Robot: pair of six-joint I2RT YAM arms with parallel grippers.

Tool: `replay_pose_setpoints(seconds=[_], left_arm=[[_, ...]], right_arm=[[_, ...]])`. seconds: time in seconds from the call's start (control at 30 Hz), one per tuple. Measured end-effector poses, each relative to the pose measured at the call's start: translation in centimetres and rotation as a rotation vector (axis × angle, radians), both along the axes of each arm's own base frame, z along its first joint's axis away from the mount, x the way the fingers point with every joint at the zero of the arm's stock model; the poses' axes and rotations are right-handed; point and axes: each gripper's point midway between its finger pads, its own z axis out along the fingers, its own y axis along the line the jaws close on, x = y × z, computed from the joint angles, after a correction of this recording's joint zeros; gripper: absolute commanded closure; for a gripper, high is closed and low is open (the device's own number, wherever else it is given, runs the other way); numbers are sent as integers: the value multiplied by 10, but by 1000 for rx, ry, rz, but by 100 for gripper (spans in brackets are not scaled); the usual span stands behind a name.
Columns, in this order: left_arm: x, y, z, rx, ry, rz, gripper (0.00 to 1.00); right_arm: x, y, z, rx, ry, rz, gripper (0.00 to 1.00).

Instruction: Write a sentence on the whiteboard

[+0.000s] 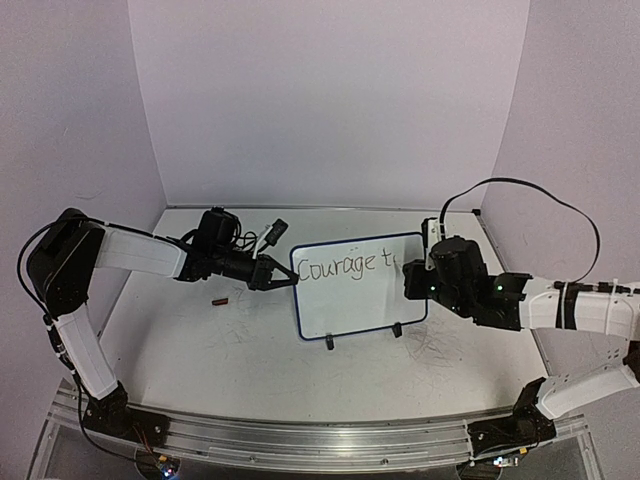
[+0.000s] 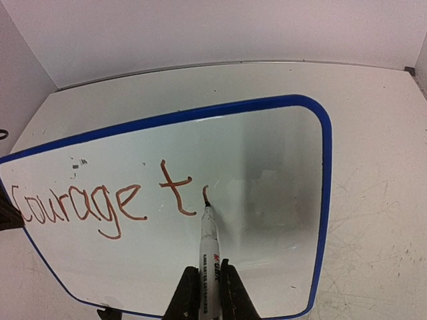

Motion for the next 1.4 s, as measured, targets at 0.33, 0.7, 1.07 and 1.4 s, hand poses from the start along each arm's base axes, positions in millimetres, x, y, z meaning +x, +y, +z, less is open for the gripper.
replay_pose_setpoints(seconds=[0.33, 0.7, 1.07, 1.4], left_arm=[[0, 0, 0, 0, 0, 0, 100], [0, 0, 0, 0, 0, -1, 100], [-1, 0, 0, 0, 0, -2, 100], [0, 0, 0, 0, 0, -2, 100]], right_arm=[[-3, -6, -4, -2, 14, -17, 100], [-1, -12, -3, -15, 2, -51, 100], [1, -12, -1, -9, -10, -53, 100], [5, -9, 2, -16, -20, -51, 100]])
